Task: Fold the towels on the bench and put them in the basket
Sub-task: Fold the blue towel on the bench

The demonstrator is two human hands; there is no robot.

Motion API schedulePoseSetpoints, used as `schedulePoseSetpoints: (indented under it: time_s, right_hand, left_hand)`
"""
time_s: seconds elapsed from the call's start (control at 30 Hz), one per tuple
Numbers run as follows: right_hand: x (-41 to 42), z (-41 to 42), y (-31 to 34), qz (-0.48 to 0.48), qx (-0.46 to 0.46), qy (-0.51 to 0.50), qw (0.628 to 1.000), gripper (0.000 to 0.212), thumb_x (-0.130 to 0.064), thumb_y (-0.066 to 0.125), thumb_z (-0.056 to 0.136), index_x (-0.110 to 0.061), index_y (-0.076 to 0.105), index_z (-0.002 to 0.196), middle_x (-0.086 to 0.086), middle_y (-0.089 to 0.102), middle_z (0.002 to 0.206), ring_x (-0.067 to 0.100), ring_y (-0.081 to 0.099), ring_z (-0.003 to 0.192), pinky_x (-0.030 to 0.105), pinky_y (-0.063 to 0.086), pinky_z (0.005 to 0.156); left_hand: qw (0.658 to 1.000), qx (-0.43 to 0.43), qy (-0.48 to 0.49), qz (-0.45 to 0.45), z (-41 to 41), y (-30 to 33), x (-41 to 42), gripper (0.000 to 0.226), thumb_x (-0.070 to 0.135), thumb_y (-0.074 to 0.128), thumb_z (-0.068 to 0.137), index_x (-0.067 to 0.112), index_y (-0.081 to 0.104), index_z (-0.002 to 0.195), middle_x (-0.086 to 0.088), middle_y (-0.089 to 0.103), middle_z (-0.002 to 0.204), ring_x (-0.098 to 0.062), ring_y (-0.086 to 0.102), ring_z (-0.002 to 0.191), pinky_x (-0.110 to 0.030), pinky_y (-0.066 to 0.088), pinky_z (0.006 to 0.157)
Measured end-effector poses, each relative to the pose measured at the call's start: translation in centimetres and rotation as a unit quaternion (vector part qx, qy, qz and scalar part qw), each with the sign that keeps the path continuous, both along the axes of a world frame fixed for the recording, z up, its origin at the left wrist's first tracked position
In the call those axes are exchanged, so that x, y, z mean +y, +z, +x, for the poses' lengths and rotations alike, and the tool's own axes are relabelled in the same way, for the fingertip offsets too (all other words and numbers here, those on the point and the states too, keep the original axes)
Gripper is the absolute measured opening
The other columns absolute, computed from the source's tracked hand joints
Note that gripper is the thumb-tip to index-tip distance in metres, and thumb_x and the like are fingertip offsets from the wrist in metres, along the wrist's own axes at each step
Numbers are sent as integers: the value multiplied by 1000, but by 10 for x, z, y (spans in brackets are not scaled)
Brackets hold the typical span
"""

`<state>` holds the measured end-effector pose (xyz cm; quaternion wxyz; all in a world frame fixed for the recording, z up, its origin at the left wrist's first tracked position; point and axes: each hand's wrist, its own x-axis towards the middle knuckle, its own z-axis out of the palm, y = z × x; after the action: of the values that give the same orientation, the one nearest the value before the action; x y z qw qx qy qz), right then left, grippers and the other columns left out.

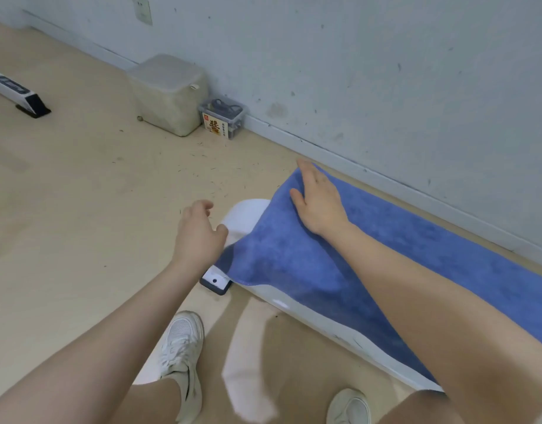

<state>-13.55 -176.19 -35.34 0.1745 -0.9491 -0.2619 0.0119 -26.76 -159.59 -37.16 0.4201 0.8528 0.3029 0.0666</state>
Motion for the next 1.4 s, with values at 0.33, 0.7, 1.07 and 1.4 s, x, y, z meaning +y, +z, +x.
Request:
schedulePoseSetpoints:
  time_s: [0.33, 0.7, 1.07, 1.4]
  right_hand:
    - [-167, -44, 14, -68, 13, -123, 990, 51, -35, 32, 100, -14, 26, 147, 8, 16, 158, 22, 11, 146, 40, 7, 119]
    - [-389, -146, 27, 19, 115, -424, 898, 38, -11, 39, 97, -5, 38, 135, 17, 33, 144, 33, 43, 122, 38, 37, 98]
    - [-405, -147, 17, 94, 181, -432, 878, 10, -10, 61, 81, -9, 51, 83, 7, 53, 80, 27, 50, 77, 30, 36, 61]
    - [-422, -120, 40, 9, 157, -453, 878, 40, -14, 49, 89, -4, 37, 126, 20, 39, 132, 39, 36, 123, 41, 36, 94]
  left_hand:
    - [903, -132, -394, 112, 30, 34, -162, 37, 14, 49, 92, 9, 52, 129, -4, 39, 145, -18, 37, 133, -24, 28, 105]
    - [774, -73, -602, 182, 28, 38, -361, 36, 16, 41, 95, 18, 51, 130, -1, 43, 134, -25, 40, 120, -37, 36, 100]
    - [715, -56, -646, 262, 22, 23, -405, 45, 40, 55, 90, 28, 47, 133, 4, 38, 137, -21, 33, 126, -31, 31, 100]
    - [735, -88, -634, 225, 45, 37, -409, 42, 17, 37, 99, 15, 38, 141, 0, 23, 155, -18, 26, 140, -25, 22, 111]
